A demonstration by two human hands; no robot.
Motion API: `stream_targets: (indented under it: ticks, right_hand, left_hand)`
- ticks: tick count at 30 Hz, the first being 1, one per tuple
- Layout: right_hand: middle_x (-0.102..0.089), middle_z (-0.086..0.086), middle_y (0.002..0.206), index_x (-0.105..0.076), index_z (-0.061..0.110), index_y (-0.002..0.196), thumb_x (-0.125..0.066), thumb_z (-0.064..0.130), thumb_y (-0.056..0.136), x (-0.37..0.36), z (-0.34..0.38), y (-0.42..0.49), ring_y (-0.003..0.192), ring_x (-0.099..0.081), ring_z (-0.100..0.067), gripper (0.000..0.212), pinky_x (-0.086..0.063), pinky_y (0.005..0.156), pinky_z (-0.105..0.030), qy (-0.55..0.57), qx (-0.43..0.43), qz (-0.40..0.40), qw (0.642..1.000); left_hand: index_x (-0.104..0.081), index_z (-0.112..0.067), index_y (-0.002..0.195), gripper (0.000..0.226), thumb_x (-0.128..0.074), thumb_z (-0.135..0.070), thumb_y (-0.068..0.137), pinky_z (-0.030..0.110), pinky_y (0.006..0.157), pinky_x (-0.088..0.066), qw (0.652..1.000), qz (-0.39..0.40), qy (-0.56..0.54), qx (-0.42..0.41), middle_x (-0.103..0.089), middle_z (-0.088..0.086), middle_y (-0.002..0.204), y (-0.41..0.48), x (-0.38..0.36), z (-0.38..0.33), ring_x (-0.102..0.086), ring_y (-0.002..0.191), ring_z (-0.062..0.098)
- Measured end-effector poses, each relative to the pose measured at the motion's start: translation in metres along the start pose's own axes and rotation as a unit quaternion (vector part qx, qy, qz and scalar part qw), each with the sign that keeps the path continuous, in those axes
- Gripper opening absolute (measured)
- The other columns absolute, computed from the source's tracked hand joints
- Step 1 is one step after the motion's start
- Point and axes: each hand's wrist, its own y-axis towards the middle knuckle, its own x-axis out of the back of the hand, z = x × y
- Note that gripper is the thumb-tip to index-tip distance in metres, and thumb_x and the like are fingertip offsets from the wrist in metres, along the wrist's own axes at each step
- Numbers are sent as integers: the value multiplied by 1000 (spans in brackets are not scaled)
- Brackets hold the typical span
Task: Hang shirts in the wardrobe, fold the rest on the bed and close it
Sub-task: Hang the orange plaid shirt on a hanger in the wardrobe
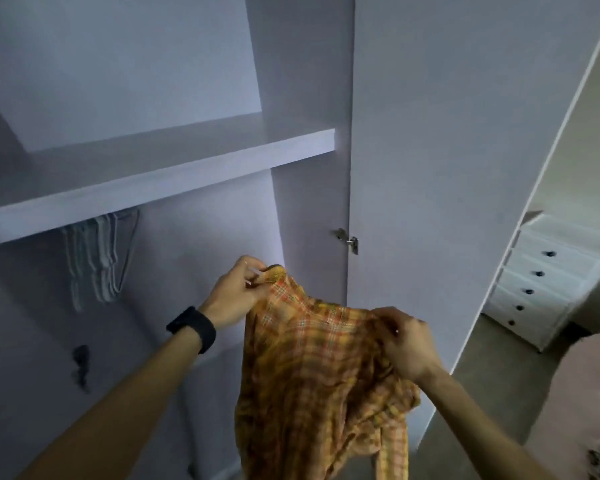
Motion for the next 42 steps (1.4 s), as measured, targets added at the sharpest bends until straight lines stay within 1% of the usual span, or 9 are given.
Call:
stream_targets:
  ticks: [5,9,13,16,19,23,28,37,42]
  right_hand:
    - [-70,0,114,-66,24,118,-57,20,98,-12,8,31,101,-65,-25,22,-50,79,-33,-54,41,-13,998]
    - [-69,-1,109,-66,20,113,-56,22,101,-22,16,47,95,-64,-23,16,-51,83,-33,-65,80,4,995]
    - [-67,-3,107,-65,17,110,-58,22,100,-24,22,63,91,-63,-22,13,-52,82,-31,-69,89,11,994]
    - [-66,-5,107,-64,16,111,-57,19,100,-23,31,76,92,-62,-24,13,-50,81,-31,-74,102,-6,992]
    - [-62,-4,111,-60,17,120,-56,22,101,-27,34,76,96,-61,-24,20,-51,83,-34,-81,151,-24,985]
    - [-67,-2,115,-63,21,124,-49,32,103,-47,-14,51,108,-58,-26,27,-48,82,-34,-271,57,109,955]
    - [-66,-6,108,-63,18,122,-48,24,101,-74,-34,48,101,-60,-31,26,-51,79,-39,-296,30,88,951]
    - [-65,-12,110,-50,15,114,-42,29,104,-122,-12,72,94,-61,-38,19,-49,74,-42,-223,-78,32,971]
    - [-70,-10,100,-63,14,114,-51,26,103,-137,30,92,83,-64,-34,20,-46,66,-32,-101,98,39,989]
  left_hand:
    - [-59,-35,115,28,-60,-19,93,9,63,-43,992,44,101,59,-64,-11,96,-23,19,42,-62,86,6]
    - [-66,-22,75,17,-64,-14,91,7,56,-38,989,34,127,68,-64,-7,75,-31,27,63,-61,75,13]
    - [-72,-25,83,10,-73,-17,89,11,69,-44,992,75,-13,98,-67,-11,81,-28,36,68,-63,81,7]
    - [-70,-28,84,19,-80,-43,80,13,66,-47,989,113,21,94,-69,-13,83,-24,34,68,-65,80,4]
    - [-66,-31,81,21,-72,-51,86,29,73,-57,991,28,113,57,-70,-8,84,-19,28,69,-66,80,10]
    - [-62,-29,81,27,-55,-51,96,35,62,-55,976,-124,177,39,-64,-9,71,-18,39,84,-61,69,15]
    - [-58,-22,99,32,-40,-48,102,25,47,-30,921,-180,346,30,-51,-4,64,-24,35,106,-46,56,21]
    - [-55,-15,104,32,-38,-43,105,34,61,-40,922,-213,298,127,-67,14,93,-19,57,125,-53,72,30]
    - [-66,-32,122,34,-41,-47,104,28,63,-46,929,-216,292,72,-70,-3,107,-30,45,118,-66,84,24]
